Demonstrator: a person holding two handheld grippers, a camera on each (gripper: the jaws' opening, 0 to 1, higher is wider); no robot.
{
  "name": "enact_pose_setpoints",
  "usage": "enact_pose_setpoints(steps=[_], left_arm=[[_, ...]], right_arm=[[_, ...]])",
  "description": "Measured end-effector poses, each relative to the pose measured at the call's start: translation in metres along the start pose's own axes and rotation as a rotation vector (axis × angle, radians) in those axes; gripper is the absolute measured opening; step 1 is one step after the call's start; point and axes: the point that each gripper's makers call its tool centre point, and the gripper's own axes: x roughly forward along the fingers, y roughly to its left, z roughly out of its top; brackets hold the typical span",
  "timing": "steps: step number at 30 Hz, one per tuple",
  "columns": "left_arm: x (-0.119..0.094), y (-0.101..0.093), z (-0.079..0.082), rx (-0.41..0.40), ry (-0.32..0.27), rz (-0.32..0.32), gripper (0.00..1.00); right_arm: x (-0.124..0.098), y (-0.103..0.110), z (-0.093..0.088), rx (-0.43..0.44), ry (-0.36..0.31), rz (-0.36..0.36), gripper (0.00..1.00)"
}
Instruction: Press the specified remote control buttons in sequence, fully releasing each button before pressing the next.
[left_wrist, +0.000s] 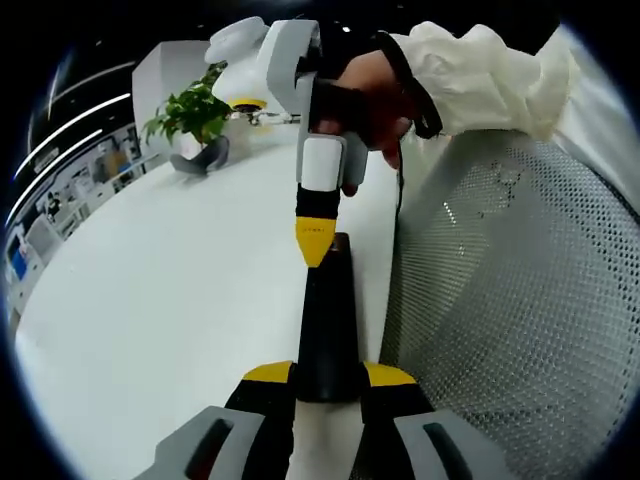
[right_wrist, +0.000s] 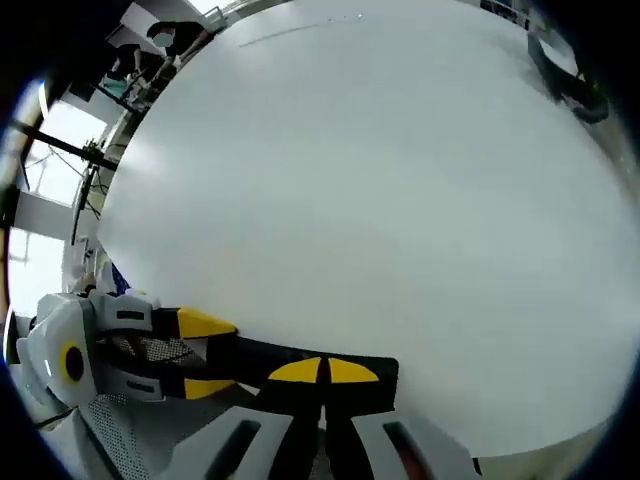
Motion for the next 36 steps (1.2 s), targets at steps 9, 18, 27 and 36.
enact_pose_setpoints(steps=[9,18,27,36], left_arm=[[0.0,0.0,0.0,-0.001,-0.002,-0.002,0.24],[0.0,0.001,0.0,-0.008,-0.006,0.007,0.25],[0.0,0.001,0.0,-0.008,-0.005,0.004,0.25],[0.0,0.0,0.0,-0.003,-0.004,0.001,0.25]], right_arm=[[-0.004,0.003,-0.003,-0.038,-0.145,0.046,0.0],[-0.006,0.005,-0.001,-0.07,-0.205,0.056,0.0],[-0.007,0.008,-0.008,0.018,-0.148,0.103,0.0],[-0.005,0.018,-0.02,0.007,-0.066,0.134,0.0]])
